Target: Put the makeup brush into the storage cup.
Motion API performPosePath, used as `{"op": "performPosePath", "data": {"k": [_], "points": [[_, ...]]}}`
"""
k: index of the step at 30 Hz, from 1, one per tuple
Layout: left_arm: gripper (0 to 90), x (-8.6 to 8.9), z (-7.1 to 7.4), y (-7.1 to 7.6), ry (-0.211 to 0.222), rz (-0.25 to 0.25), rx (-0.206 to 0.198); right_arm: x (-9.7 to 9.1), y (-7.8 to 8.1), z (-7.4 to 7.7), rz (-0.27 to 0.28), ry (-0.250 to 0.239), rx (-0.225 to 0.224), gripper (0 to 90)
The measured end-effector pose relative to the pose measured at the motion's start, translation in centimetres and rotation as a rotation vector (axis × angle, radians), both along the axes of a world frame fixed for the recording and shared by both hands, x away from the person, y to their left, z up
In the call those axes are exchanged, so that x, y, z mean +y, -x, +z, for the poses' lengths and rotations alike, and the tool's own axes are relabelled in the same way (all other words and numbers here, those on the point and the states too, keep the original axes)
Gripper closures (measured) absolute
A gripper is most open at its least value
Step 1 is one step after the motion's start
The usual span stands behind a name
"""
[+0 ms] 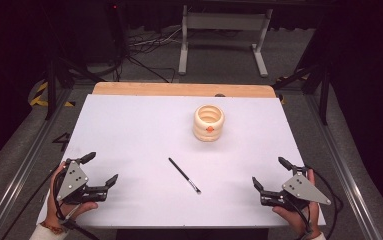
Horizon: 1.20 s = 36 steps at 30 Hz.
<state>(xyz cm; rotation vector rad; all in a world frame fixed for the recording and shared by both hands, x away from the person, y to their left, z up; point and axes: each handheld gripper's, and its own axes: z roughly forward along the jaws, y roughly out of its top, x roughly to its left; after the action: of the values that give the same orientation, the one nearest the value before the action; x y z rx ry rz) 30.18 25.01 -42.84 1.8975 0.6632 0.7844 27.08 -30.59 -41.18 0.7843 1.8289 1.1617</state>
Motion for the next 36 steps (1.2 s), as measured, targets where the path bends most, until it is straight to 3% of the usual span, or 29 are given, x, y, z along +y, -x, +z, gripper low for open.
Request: {"op": "performPosePath", "data": {"k": [12,22,27,33,36], "points": [[8.5,-1.9,1.1,-1.1,-0.103,-0.076,0.027,0.1,0.0,-0.2,0.000,0.008,0.010,5.1],[10.7,-5.6,2.6,-2.9,-0.318,-0.202,0.037,0.1,0.0,-0.2,0.001,0.012,0.017,5.5],[10.9,-7.0,3.1,-3.6,-0.335,-0.252,0.060,-0.1,-0.1,-0.3,0.000,0.007,0.024,5.3],[12.4,-8.7,3.5,-4.2,-0.392,-0.307,0.069,0.0,0.0,-0.3,0.000,0.015,0.026,5.3],[15.1,-10.0,3.7,-4.8,-0.419,-0.373,0.067,0.0,-0.1,-0.4,0.002,0.015,0.031,5.3]]}}
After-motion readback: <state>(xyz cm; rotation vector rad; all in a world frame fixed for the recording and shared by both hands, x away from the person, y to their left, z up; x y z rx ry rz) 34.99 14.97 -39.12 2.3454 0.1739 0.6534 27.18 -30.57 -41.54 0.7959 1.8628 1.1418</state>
